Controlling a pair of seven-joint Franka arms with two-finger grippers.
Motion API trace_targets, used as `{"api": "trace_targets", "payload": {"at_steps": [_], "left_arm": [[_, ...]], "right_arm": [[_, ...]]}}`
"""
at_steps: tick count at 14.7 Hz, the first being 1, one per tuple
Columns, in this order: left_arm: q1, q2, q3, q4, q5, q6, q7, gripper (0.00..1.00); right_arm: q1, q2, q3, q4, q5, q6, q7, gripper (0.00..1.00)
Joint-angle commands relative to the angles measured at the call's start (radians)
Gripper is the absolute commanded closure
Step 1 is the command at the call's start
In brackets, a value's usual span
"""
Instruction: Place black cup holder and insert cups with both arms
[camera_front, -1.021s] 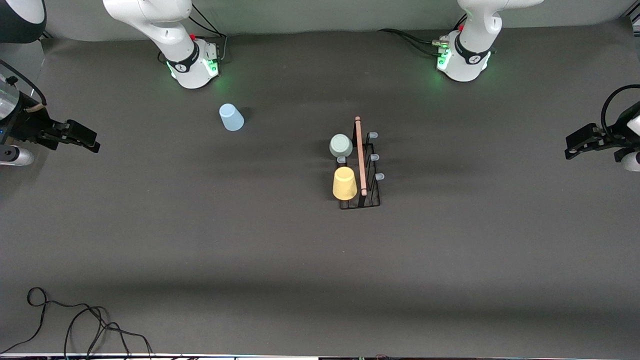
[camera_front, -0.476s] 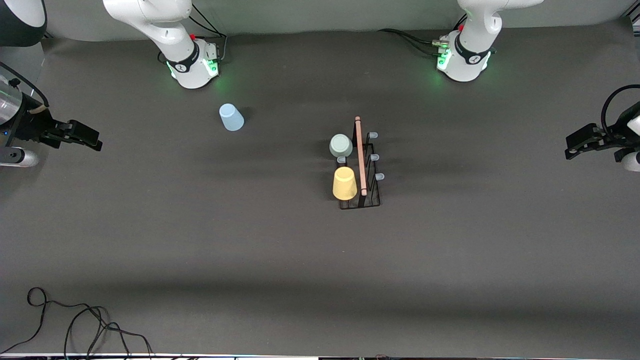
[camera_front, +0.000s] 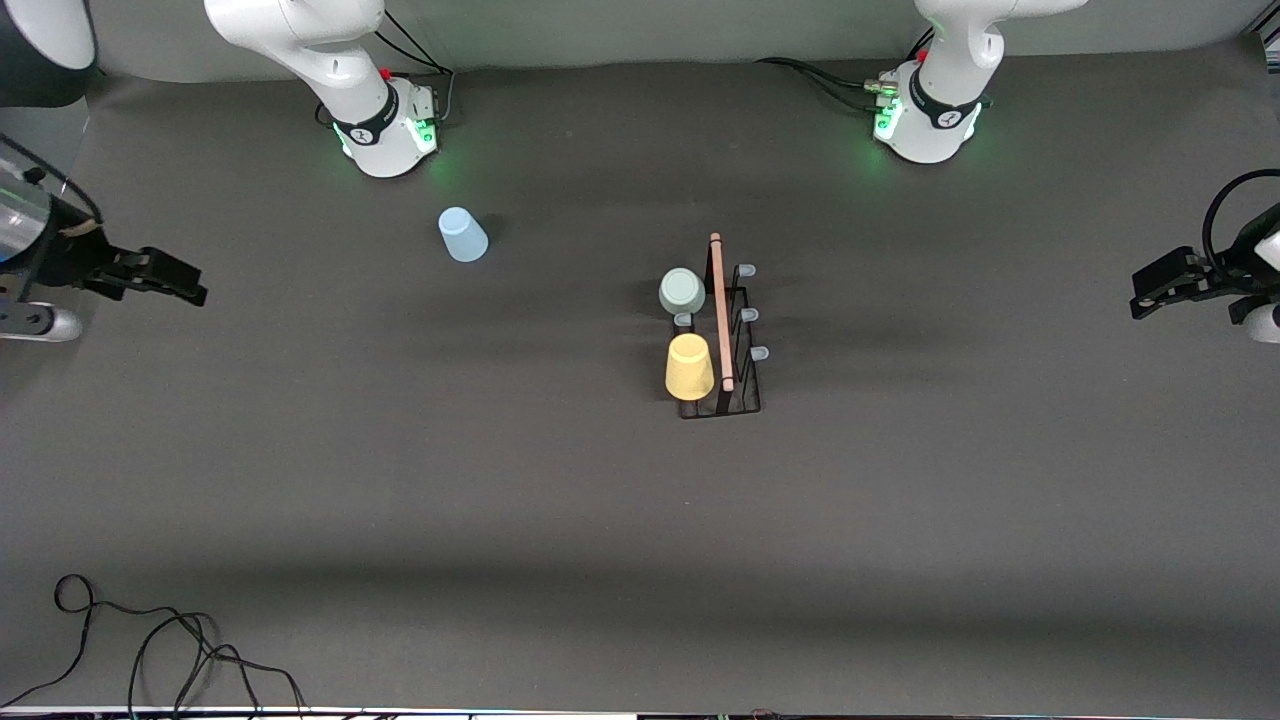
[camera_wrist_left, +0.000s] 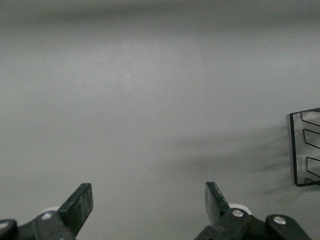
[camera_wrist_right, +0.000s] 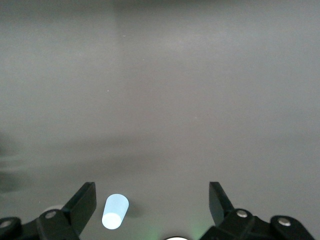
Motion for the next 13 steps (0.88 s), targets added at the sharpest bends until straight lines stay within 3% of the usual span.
{"api": "trace_targets", "payload": {"at_steps": [1,13], "left_arm": [[0.001,-0.011,0.001,-0.007,0.015,0.000,0.013,0.00],[0.001,-0.011,0.001,-0.007,0.015,0.000,0.012,0.00]], "right_arm": [[-0.052,-0.009,0.047,-0.008,0.018,0.014,-0.008,0.00],[-0.033,-0.003,0.044,-0.003,0.016,0.016,-0.010,0.00]]}}
